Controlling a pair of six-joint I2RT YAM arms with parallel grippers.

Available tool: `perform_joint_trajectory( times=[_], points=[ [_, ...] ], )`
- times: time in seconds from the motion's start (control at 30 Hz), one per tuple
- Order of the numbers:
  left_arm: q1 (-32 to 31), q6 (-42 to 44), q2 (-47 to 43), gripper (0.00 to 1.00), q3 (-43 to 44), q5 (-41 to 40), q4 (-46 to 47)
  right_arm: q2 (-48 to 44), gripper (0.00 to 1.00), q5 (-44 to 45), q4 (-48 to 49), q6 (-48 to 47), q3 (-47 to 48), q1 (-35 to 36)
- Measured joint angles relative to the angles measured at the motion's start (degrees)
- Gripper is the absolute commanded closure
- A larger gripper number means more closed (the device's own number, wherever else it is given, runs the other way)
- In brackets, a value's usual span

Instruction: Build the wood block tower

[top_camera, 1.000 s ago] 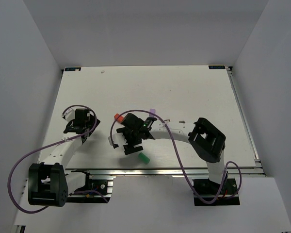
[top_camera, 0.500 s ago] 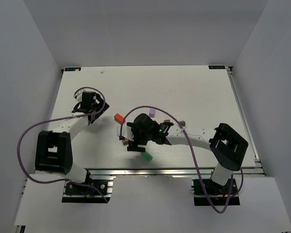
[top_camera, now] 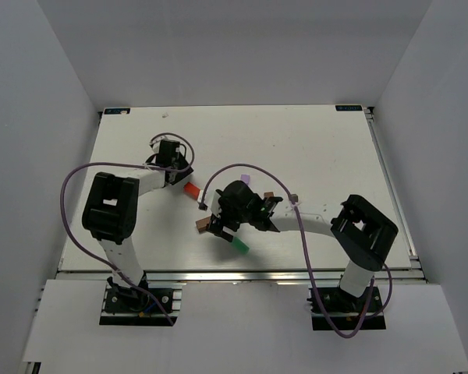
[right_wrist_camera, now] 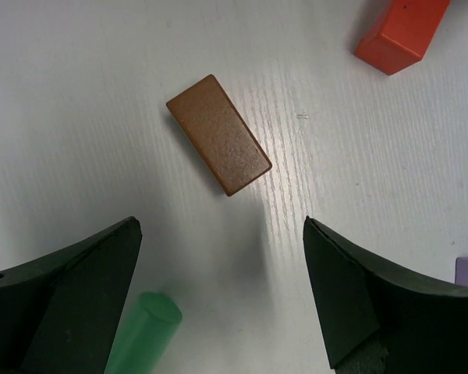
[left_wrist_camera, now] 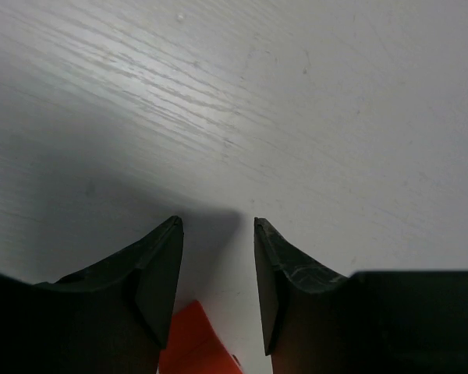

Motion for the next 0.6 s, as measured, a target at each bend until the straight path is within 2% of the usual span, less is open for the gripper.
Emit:
perform_joint_trajectory(
  times=[0.13, 0.23, 0.4, 0.6],
  points=[
    [-2.05, 0.42, 0.59, 0.5, 0.48, -0.5, 0.11, 0.48, 0.11, -0.72, 1.62, 1.2, -0.17, -0.04],
    [-2.73, 0.35, 0.5, 0.55, -0.07, -0.94, 0.59, 1.6, 0.11, -0.66, 2.75, 2.21, -0.2, -0.04],
    [-2.93, 0.15, -1.9, 0.6, -4.15, -1.88, 2.19, 3.52, 0.12, 0.09, 3.85, 3.54, -0.31, -0.04],
    [-4.33, -1.33, -7.5, 0.65, -11.47, -2.43, 3.58, 4.57, 0.21, 0.37, 5.68, 5.11, -0.92, -0.04]
  ],
)
